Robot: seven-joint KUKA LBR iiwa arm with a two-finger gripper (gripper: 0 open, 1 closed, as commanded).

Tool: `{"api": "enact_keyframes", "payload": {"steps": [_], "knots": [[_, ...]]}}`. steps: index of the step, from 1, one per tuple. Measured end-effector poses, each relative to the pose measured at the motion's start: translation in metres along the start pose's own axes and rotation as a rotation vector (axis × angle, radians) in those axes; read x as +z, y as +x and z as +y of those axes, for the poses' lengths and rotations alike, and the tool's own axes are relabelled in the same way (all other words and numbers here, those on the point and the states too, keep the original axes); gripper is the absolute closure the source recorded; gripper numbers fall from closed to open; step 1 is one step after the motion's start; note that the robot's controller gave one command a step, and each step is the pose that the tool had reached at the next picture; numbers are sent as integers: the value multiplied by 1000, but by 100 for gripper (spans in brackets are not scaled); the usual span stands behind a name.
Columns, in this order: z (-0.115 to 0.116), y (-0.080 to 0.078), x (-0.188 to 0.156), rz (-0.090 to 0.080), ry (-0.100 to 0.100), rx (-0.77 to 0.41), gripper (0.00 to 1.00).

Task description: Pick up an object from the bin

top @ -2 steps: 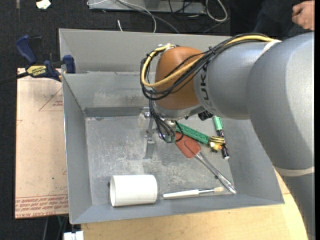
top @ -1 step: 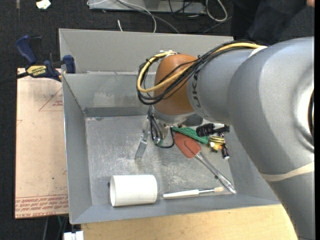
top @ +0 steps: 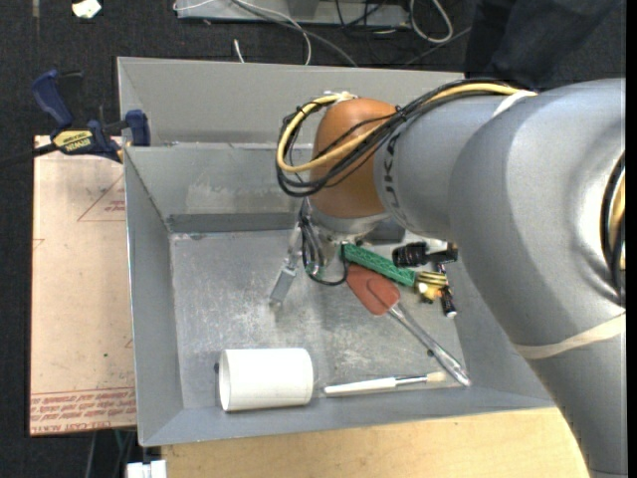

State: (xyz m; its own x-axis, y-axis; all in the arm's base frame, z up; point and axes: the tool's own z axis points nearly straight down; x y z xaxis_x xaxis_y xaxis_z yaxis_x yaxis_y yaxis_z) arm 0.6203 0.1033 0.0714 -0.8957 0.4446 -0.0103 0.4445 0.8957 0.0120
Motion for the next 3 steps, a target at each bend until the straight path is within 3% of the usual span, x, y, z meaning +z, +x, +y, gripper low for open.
{"api": "enact_keyframes", "payload": {"steps": [1,2,3], "knots": [[-28,-8,-11,3,2,42,0],[-54,-31,-3,0,-1,227,0],[-73,-37,-1,1,-2,215,0]]}}
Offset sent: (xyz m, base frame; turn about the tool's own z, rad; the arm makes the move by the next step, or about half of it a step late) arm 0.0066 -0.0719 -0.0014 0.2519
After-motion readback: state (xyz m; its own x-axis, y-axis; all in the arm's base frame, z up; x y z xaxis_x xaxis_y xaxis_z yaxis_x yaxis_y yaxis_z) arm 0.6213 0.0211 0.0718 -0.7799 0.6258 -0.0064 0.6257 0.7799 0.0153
